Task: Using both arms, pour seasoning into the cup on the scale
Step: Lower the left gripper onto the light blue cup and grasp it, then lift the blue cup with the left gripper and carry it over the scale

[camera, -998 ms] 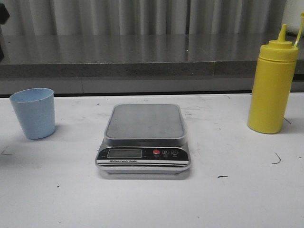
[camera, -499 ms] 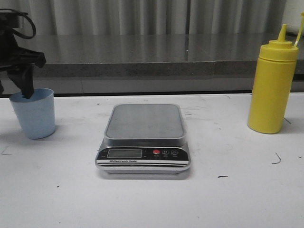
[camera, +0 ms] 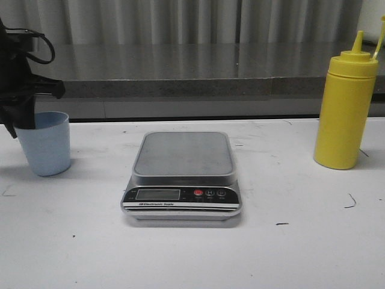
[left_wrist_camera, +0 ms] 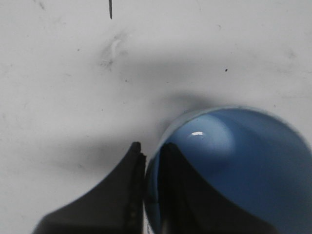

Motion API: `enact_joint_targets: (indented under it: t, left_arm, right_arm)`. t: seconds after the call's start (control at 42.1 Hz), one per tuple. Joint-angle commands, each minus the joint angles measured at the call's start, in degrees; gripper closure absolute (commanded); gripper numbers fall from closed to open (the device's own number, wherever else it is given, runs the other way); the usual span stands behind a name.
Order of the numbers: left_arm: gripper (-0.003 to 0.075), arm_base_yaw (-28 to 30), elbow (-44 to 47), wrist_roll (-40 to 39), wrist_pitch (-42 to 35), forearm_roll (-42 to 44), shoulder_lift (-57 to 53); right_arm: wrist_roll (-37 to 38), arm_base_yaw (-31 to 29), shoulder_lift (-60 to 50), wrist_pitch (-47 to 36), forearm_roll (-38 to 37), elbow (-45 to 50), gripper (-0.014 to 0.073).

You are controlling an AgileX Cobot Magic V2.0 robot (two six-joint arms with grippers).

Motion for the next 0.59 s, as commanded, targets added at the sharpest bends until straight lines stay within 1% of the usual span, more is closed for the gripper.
enact_joint_targets:
  t: [0.0, 0.119, 0.238, 0.404, 0.57]
  left_arm:
    - [0.074, -0.39, -1.69, -0.26, -0.26, -0.32, -3.56]
    - [0.074, -1.9, -1.69, -0.26, 0.73, -0.42, -5.99]
    - [0.074, -5.48, -1.69, -0.26, 1.12, -0.42, -9.89]
    - [0.074, -13.37, -1.69, -0.26, 0.86, -0.3, -14.41]
    - [0.074, -20.89, -1.82, -0.26, -0.32, -0.19, -14.69]
  right_arm:
    - [-0.7, -0.09, 0.49, -3.83, -0.71, -1.93, 0.0043]
    - [-0.7, -0.09, 0.49, -3.83, -0.71, -1.93, 0.0043]
    - [-0.7, -0.09, 0.49, -3.83, -0.71, -1.93, 0.0043]
    - [-0.7, -0.09, 0.49, -3.83, -0.71, -1.93, 0.0043]
    - [-0.7, -0.09, 0.49, -3.83, -0.71, -1.93, 0.0043]
